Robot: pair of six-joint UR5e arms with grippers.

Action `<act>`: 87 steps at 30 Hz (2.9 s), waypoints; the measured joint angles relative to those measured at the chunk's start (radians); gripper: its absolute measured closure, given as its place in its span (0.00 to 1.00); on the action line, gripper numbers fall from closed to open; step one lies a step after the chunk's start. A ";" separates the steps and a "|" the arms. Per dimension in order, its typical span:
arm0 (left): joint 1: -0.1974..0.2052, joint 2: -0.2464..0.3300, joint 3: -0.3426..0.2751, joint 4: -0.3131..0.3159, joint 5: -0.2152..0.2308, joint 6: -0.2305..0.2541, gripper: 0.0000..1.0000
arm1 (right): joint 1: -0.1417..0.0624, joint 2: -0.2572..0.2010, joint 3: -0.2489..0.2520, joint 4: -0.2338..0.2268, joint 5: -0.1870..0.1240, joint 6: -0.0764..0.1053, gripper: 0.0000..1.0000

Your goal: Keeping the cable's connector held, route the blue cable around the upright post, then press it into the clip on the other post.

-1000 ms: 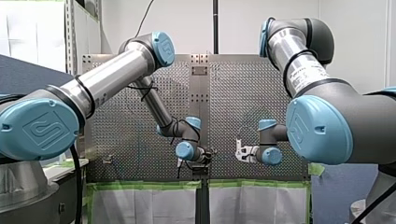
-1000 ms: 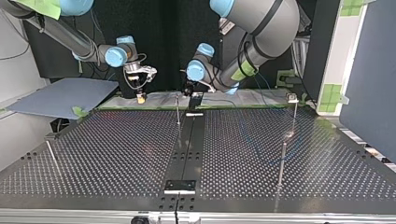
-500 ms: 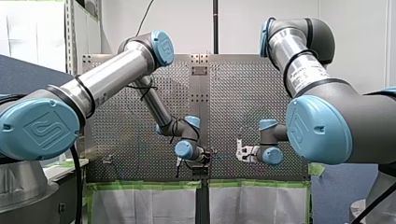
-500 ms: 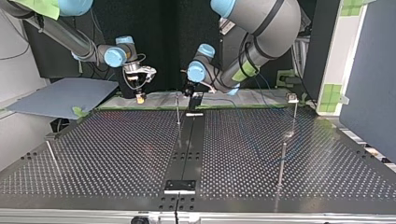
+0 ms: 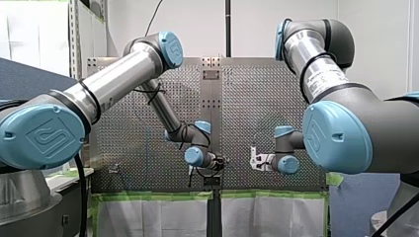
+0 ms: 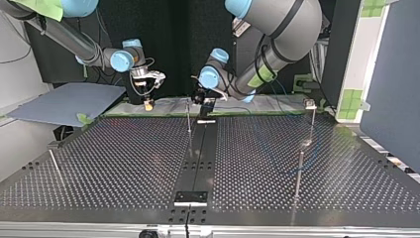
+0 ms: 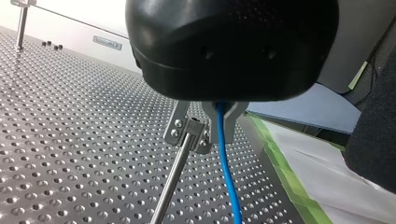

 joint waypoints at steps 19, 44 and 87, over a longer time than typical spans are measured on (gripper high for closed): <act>0.006 -0.011 0.000 0.058 0.000 -0.155 0.98 | -0.001 0.002 -0.001 -0.042 -0.028 0.043 1.00; 0.024 -0.024 0.040 0.093 0.012 -0.270 0.98 | -0.016 0.027 -0.017 -0.076 -0.036 0.059 1.00; 0.032 -0.081 0.057 0.099 0.033 -0.277 0.98 | -0.020 0.073 -0.063 -0.050 -0.023 0.050 1.00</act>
